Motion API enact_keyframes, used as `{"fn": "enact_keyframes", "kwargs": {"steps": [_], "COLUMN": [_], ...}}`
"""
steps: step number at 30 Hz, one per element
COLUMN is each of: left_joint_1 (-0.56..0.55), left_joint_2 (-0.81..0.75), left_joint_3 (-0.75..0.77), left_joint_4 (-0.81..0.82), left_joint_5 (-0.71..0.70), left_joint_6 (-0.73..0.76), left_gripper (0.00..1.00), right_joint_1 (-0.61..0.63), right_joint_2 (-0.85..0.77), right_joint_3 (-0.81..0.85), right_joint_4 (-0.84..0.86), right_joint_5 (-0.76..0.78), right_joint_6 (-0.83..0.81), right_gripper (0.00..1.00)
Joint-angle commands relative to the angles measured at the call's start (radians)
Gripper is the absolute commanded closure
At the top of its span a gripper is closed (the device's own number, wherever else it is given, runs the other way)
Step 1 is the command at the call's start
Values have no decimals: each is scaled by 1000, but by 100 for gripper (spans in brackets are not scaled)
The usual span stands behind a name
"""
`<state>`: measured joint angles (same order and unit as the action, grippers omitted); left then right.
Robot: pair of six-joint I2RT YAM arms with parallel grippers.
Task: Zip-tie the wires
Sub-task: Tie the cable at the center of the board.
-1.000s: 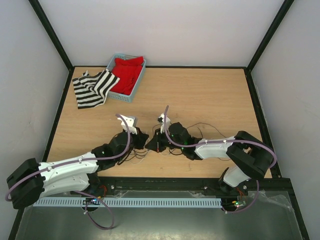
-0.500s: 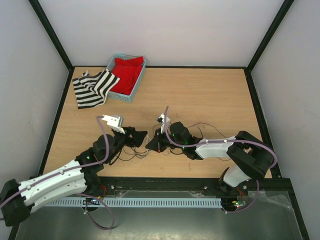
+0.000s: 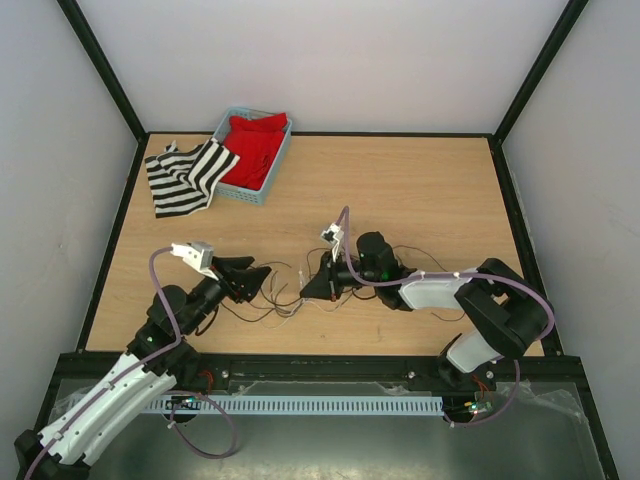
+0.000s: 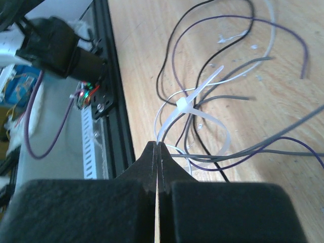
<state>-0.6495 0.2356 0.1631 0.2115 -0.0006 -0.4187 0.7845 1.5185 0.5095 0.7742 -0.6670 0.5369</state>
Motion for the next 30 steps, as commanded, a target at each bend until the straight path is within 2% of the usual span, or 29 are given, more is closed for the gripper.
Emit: {"fn": "enact_keyframes", "kwargs": {"steps": [1,5,13,18,26,30], "left_joint_1": [8,8,8,8,7,3], "left_joint_2": [-5,68,271,346,419,500], "left_joint_3": [-12,-18,-9,-26,-80,-81], "left_joint_4": [33,96,238,322,498,573], "left_joint_5": [85,116,230,271,317,354], "left_joint_6": [39,49,70,83,95,95], "left_gripper": [44,48,45,44,30,26], "right_joint_1": [-8,-13,-24,-40,-48,-49], "right_joint_2": [11,-5,-64,-94,-109,-113], "right_joint_3": [17,12,-3,-14,-20,-20], "right_joint_4": [41,21,-10,-9,-7,13], "right_joint_5": [-174,-218,-260,-269,-290,-299], "right_joint_6": [-84,-134,-234,-248,-250,-230], "right_gripper": [100,100,100,100,100,100]}}
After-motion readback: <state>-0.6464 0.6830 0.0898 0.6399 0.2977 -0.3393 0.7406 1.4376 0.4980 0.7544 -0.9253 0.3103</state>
